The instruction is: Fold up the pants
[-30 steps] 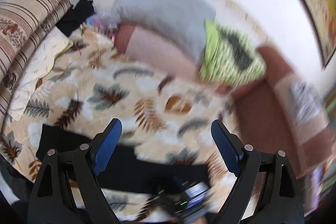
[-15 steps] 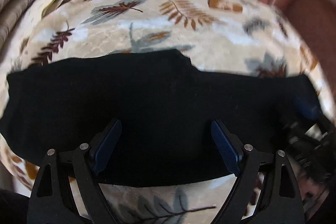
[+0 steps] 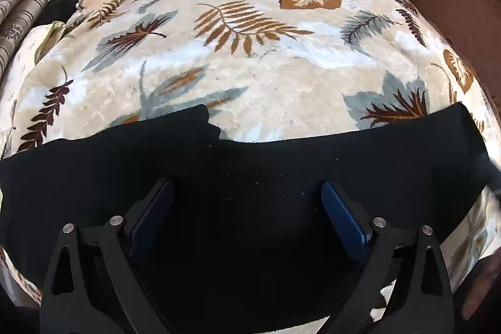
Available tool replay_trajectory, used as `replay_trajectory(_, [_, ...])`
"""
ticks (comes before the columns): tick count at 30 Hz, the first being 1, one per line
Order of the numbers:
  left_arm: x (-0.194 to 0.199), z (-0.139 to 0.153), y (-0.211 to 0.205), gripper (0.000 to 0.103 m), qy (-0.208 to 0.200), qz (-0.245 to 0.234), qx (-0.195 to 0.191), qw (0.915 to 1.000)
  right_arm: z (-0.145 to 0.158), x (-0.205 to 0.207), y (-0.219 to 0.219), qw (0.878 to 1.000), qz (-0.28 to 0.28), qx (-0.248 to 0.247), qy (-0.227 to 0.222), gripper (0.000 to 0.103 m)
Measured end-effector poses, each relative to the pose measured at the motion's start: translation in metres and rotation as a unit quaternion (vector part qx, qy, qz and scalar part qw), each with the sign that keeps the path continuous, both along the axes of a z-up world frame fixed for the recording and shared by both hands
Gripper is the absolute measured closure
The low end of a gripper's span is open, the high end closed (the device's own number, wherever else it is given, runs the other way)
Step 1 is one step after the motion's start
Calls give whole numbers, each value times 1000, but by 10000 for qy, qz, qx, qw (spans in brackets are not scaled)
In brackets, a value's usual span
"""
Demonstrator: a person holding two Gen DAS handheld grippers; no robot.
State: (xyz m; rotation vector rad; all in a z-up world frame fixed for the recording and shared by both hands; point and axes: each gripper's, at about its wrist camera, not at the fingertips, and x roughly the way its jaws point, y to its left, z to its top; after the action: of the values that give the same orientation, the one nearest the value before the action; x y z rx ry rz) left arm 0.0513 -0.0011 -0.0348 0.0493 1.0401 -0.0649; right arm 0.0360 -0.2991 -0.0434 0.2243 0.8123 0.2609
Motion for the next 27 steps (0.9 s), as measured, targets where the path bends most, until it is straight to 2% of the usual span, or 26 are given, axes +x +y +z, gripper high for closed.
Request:
replay_trajectory(1, [0, 1, 5, 8, 39, 57, -134, 9999, 10, -9, -13, 9992, -34, 333, -233, 36])
replay_trajectory(3, [-1, 5, 19, 8, 77, 249, -510, 9984, 21, -33, -40, 9941, -520, 651, -699, 36])
replay_trajectory(4, [-1, 5, 24, 8, 96, 340, -687, 9970, 21, -44, -54, 9910, -744, 830, -742, 36])
replay_trajectory(5, [-3, 7, 33, 8, 121, 460, -919, 9946, 18, -51, -64, 9882, -823, 1083, -703, 36])
replay_trajectory(8, [-5, 9, 40, 8, 134, 619, -1159, 9912, 0, -61, -89, 9699, -816, 2250, -442, 36])
replay_trajectory(12, [-5, 9, 35, 8, 144, 598, -1068, 9924, -14, -54, -106, 9474, -891, 3068, -188, 36])
replay_trajectory(14, [-6, 8, 34, 8, 141, 555, -1011, 9932, -30, -51, -115, 9288, -1128, 3528, 99, 36])
replay_trajectory(17, [-7, 8, 35, 8, 139, 532, -992, 9935, -53, -47, -130, 8900, -1381, 4319, 483, 39])
replay_trajectory(18, [-6, 8, 35, 8, 139, 537, -993, 9935, -58, -46, -132, 8810, -1425, 4482, 525, 41])
replay_trajectory(22, [-7, 7, 34, 8, 124, 535, -943, 9940, -61, -44, -135, 8681, -1409, 4724, 582, 42])
replay_trajectory(23, [-8, 7, 33, 8, 123, 525, -920, 9943, -61, -43, -135, 8703, -1432, 4667, 648, 44])
replay_trajectory(25, [-9, 7, 33, 8, 118, 504, -882, 9948, -59, -37, -130, 8847, -1434, 4352, 857, 49])
replay_trajectory(27, [-9, 6, 32, 8, 117, 485, -833, 9953, -56, -34, -126, 8947, -1497, 4080, 1032, 50])
